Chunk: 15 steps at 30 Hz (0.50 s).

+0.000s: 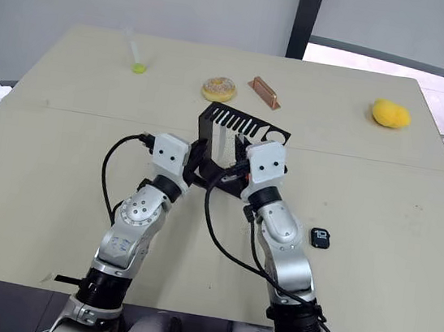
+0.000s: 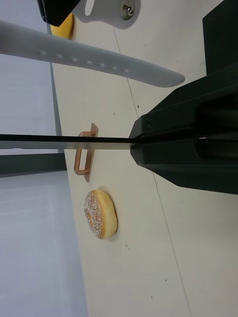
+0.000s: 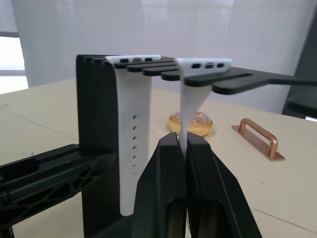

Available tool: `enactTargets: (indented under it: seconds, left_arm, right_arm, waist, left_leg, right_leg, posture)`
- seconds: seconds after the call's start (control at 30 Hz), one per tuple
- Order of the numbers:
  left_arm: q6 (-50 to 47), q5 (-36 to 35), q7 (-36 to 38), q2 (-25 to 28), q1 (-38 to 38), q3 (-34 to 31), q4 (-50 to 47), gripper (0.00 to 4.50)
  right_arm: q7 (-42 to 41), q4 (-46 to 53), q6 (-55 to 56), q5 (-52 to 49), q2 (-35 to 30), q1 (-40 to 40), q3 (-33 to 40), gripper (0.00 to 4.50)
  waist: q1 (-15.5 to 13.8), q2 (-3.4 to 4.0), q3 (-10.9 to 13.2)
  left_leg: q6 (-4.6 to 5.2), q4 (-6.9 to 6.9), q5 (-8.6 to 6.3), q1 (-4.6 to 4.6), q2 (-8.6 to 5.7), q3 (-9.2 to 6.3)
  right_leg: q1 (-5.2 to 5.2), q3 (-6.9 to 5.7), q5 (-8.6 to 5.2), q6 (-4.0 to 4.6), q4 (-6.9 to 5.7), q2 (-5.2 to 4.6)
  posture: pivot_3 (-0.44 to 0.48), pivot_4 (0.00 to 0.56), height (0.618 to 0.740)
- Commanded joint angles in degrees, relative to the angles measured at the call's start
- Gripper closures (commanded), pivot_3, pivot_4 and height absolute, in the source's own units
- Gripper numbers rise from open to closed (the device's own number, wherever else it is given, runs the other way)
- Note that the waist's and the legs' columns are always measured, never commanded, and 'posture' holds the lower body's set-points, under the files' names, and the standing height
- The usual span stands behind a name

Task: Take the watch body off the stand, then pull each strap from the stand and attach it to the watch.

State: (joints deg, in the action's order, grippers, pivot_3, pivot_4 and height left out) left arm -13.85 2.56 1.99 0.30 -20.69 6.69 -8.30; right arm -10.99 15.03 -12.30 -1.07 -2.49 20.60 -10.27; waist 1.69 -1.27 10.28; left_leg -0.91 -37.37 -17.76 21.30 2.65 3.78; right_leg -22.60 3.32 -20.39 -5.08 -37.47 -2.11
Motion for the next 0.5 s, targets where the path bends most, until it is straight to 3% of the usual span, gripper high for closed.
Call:
enactTargets:
  seconds: [0.03, 0.23, 0.5]
  left_arm:
    - [0.2, 0.1, -0.3, -0.7, -0.7, 0.1, -2.3, 4.5]
    - [0.5, 0.1, -0.2, -0.7, -0.2, 0.1, -2.2, 4.5]
    - [0.1, -0.3, -0.5, -1.0, 0.1, -0.3, -2.0, 4.5]
  right_arm:
    - [-2.1, 3.1, 6.5, 4.3, -3.6, -0.1, -2.6, 4.45]
    - [0.1, 3.6, 12.5, 10.2, -7.2, -2.8, -3.3, 4.45]
    - [0.0, 2.4, 10.4, 11.5, -6.8, -3.4, -1.4, 4.45]
  waist:
    - [0.0, 0.0, 0.0]
    - [0.0, 0.0, 0.0]
    - [0.0, 0.0, 0.0]
  left_leg:
    - [0.0, 0.0, 0.0, 0.0, -0.01, 0.0]
    - [0.0, -0.01, 0.0, 0.0, -0.02, 0.0]
    - [-0.01, -0.01, 0.01, -0.02, -0.01, 0.01]
  right_leg:
    - [0.0, 0.0, 0.0, 0.0, 0.01, 0.0]
    - [0.01, 0.01, 0.0, 0.0, 0.03, 0.0]
    - [0.01, 0.01, 0.0, 0.0, 0.01, 0.0]
  posture:
    - [0.0, 0.15, 0.74]
    - [0.0, 0.15, 0.74]
    - [0.0, 0.15, 0.74]
